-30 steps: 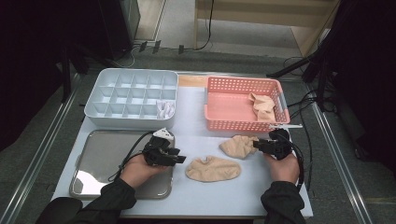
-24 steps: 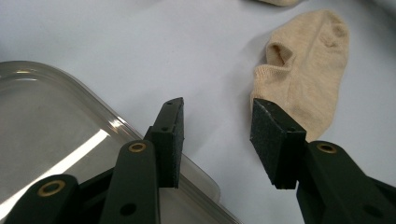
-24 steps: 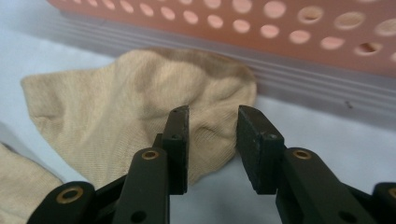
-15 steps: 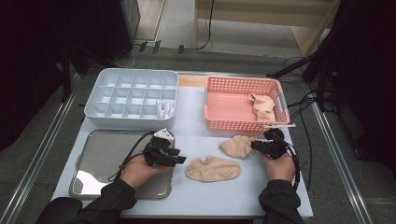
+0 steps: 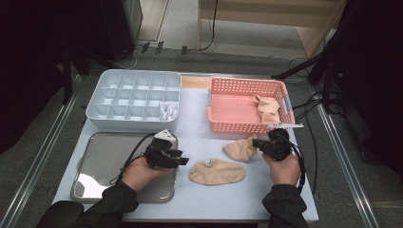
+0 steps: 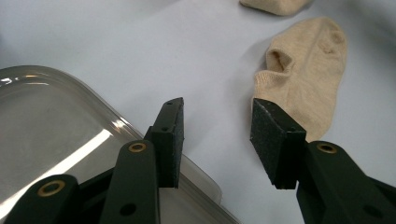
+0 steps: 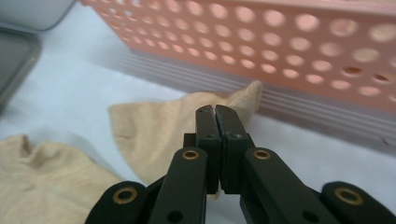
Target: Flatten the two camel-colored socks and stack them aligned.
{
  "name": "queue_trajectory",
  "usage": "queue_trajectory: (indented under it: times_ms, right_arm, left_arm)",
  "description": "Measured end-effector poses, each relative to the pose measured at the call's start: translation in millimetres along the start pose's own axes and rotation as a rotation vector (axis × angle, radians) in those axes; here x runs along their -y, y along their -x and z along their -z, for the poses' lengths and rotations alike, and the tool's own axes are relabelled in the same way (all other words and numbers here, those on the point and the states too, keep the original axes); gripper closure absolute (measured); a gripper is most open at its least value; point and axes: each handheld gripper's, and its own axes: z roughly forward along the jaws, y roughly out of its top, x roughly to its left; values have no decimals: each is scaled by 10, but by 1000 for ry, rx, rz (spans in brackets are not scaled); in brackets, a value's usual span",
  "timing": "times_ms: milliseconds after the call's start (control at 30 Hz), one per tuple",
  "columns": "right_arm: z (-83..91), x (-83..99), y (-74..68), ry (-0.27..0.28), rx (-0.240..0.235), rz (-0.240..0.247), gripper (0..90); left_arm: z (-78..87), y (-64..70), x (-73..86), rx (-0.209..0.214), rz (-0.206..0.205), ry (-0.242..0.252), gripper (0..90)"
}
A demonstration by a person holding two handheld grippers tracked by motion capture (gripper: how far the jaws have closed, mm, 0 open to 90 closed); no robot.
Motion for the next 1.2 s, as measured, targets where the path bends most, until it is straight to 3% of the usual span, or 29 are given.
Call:
queue_trajectory:
  times_ms: [433, 1200]
  right_arm:
    - [-90, -126, -410, 13, -117, 80, 900]
    - [-544, -319, -978, -57, -227, 217, 900]
  left_arm:
    - [76, -25, -4, -12, 13, 23, 563]
    - [223, -77, 109, -59, 55, 45, 557]
